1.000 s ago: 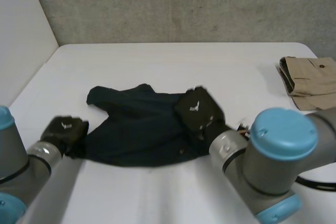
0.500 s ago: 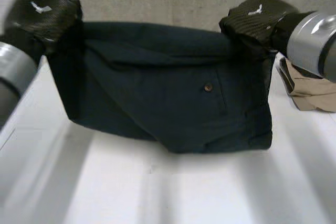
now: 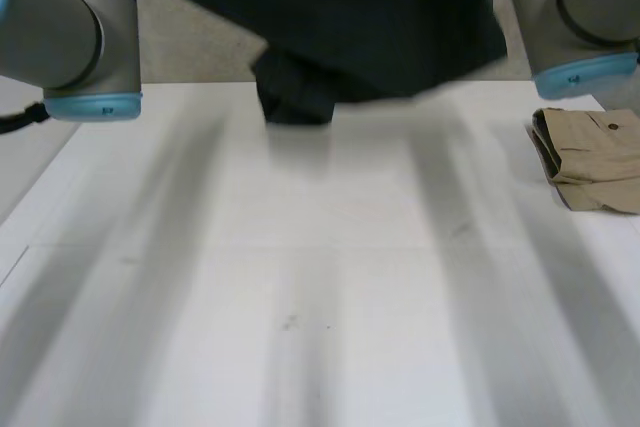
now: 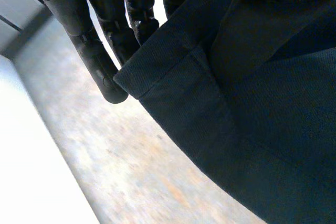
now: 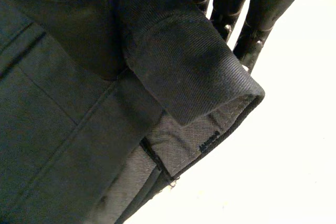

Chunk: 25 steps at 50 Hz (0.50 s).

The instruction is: Fold the laundry.

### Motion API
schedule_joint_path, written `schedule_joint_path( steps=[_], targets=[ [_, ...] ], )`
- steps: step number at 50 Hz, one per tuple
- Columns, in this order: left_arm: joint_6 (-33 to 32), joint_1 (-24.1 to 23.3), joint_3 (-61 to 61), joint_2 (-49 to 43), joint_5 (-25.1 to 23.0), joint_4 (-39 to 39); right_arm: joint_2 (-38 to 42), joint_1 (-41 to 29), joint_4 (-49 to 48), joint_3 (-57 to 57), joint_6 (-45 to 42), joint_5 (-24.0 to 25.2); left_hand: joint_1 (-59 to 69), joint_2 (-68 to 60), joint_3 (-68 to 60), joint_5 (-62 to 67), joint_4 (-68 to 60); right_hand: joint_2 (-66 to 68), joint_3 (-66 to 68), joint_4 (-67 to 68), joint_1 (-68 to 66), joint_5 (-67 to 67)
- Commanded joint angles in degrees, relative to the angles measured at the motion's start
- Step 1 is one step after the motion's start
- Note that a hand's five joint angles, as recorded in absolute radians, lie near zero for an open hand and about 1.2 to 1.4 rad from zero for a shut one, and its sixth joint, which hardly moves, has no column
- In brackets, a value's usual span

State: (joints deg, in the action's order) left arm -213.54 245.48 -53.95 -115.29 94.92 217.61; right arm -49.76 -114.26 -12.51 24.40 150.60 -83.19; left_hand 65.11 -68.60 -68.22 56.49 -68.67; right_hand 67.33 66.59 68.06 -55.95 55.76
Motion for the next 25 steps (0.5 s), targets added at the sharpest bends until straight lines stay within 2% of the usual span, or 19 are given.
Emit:
schedule_joint_path(
  steps=[1, 4, 10, 14, 17, 25],
  targets=[
    [0.14, -0.79, -12.21, 4.54, -0.09, 0.18, -2.8, 0.09, 2.56, 7.05, 1.45, 3.64, 14.89, -11.4, -11.78, 13.51, -11.33, 12.67, 13.41, 11.94, -24.05, 14.24],
    [0.32, -1.05, -20.12, 4.9, -0.09, -0.17, -2.97, 0.09, 7.05, 13.11, 1.53, 5.58, 14.89, -11.4, -11.78, 13.51, -11.33, 12.67, 13.41, 11.94, -24.05, 14.24],
    [0.23, -2.28, -32.52, 3.5, -0.35, -0.61, -1.49, 0.0, 14.95, 26.45, 1.01, 5.67, 14.89, -11.4, -11.78, 13.51, -11.33, 12.67, 13.41, 11.94, -24.05, 14.24],
    [0.06, -4.39, -38.59, 0.33, -0.53, -0.78, 0.8, 0.09, 16.29, 35.07, 1.44, 5.94, 14.89, -11.4, -11.78, 13.51, -11.33, 12.67, 13.41, 11.94, -24.05, 14.24],
    [-0.03, -6.06, -42.19, -1.16, -0.26, -1.05, 1.77, 0.09, 15.41, 40.18, 1.45, 5.94, 13.75, -10.26, -10.63, 12.37, -10.19, 4.37, 5.11, 3.64, -15.75, 5.94],
    [-0.03, -6.06, -46.77, 0.06, -0.26, -1.75, 0.2, 0.7, 11.38, 49.41, 1.89, 5.76, 9.88, -6.38, -6.76, 8.5, -6.32, -12.13, -11.39, -12.86, 0.75, -10.56]
  ],
)
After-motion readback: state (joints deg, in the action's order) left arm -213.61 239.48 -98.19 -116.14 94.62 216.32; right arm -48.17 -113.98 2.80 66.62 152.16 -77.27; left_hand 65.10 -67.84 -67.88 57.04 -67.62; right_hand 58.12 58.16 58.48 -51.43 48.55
